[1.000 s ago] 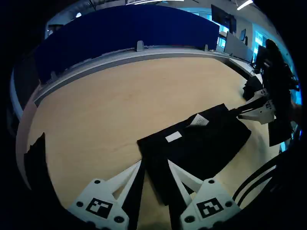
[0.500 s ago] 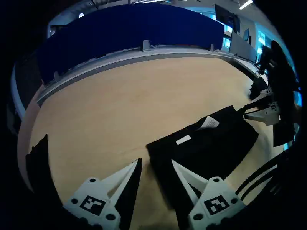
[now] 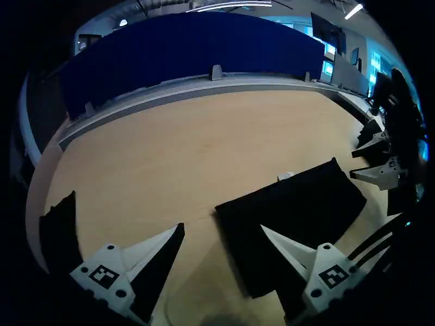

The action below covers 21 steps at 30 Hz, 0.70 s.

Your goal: Fold towel

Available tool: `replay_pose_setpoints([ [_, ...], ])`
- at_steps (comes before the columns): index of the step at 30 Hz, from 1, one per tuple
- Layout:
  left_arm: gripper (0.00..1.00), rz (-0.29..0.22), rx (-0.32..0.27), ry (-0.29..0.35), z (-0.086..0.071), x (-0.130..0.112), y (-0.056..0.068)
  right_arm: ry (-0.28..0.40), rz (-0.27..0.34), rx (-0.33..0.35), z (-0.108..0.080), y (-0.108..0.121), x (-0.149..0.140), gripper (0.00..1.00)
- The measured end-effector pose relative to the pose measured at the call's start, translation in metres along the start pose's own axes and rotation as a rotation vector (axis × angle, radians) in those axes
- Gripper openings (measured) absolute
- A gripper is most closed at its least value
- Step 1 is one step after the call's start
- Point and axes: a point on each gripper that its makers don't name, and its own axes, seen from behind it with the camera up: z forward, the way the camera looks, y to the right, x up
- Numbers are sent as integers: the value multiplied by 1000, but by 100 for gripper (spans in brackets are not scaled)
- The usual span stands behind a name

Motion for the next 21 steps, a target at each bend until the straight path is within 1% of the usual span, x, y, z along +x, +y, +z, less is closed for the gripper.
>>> replay_pose_setpoints([
  [1, 93, -2, 1, -1, -2, -1, 0, 2, 2, 1, -2, -1, 0, 98],
  [3, 93, -6, 2, -3, -5, -2, 1, 5, 6, 2, -4, -2, -1, 100],
  [12, 93, -42, -1, 15, -29, -8, 5, 14, 18, 7, -29, -7, -10, 100],
  [21, 93, -68, 10, 10, -56, -28, 8, 16, 11, -10, -58, -8, -26, 100],
])
